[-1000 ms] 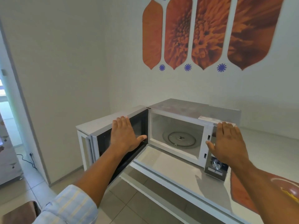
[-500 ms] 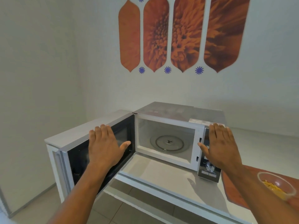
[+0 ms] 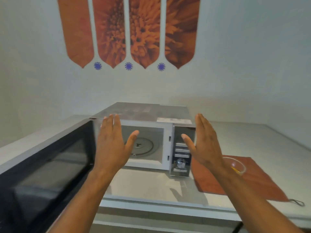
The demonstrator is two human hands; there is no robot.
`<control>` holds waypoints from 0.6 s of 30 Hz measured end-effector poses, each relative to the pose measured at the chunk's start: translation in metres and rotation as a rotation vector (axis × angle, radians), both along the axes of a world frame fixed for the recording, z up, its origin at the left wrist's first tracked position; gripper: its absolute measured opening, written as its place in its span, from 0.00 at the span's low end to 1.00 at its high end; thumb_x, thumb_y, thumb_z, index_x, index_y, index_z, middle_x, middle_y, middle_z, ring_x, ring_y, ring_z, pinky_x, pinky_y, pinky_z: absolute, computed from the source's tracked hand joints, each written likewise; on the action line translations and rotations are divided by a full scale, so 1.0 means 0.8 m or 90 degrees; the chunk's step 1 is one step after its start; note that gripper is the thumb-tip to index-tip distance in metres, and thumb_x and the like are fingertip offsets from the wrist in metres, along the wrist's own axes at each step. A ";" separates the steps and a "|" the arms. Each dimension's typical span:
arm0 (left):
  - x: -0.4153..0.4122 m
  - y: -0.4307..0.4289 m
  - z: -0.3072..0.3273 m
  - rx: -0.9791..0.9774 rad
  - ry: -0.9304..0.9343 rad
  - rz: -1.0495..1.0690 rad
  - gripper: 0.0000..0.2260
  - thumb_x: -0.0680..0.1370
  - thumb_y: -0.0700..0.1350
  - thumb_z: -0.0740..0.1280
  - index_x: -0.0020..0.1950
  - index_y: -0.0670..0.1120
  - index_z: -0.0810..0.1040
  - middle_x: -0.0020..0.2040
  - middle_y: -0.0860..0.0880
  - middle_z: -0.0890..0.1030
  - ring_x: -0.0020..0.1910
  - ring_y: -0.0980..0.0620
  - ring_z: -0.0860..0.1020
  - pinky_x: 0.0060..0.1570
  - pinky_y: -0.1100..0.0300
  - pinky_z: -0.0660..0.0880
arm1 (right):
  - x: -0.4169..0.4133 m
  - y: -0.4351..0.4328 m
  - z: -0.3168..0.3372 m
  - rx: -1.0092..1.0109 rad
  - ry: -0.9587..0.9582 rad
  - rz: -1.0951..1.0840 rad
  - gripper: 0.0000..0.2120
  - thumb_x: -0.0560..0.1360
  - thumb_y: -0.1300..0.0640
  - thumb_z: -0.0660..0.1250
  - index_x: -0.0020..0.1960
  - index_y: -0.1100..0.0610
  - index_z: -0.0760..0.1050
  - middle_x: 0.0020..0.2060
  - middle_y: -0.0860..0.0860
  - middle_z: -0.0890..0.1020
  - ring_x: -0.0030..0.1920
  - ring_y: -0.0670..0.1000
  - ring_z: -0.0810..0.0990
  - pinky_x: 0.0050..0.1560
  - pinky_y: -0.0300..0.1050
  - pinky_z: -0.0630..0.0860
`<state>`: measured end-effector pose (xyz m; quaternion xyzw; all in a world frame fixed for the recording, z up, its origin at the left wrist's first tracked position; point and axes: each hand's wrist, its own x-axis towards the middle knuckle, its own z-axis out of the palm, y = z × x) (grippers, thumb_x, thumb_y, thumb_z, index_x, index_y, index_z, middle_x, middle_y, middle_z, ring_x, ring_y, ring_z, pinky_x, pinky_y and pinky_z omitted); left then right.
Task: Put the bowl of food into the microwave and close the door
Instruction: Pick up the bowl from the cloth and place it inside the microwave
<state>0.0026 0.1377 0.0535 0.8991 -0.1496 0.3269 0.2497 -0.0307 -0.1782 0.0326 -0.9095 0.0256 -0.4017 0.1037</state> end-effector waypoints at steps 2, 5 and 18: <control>-0.007 -0.050 0.000 -0.019 -0.037 -0.075 0.44 0.82 0.72 0.52 0.87 0.43 0.52 0.88 0.41 0.55 0.88 0.43 0.50 0.85 0.47 0.51 | -0.008 -0.014 0.002 0.047 -0.018 -0.009 0.43 0.80 0.29 0.50 0.85 0.56 0.49 0.85 0.54 0.54 0.84 0.53 0.53 0.80 0.47 0.50; -0.023 -0.133 0.000 -0.021 -0.071 -0.180 0.43 0.81 0.72 0.53 0.88 0.46 0.52 0.89 0.43 0.56 0.88 0.46 0.51 0.83 0.50 0.51 | -0.017 -0.043 -0.006 0.100 -0.032 -0.030 0.42 0.81 0.31 0.53 0.85 0.54 0.48 0.85 0.52 0.52 0.84 0.51 0.52 0.80 0.45 0.49; -0.003 -0.424 -0.051 -0.376 0.355 -0.505 0.29 0.82 0.68 0.59 0.83 0.62 0.65 0.84 0.58 0.67 0.82 0.54 0.66 0.80 0.49 0.65 | -0.022 -0.240 -0.088 0.431 -0.040 -0.100 0.39 0.80 0.32 0.56 0.84 0.49 0.53 0.83 0.50 0.60 0.82 0.53 0.60 0.78 0.50 0.59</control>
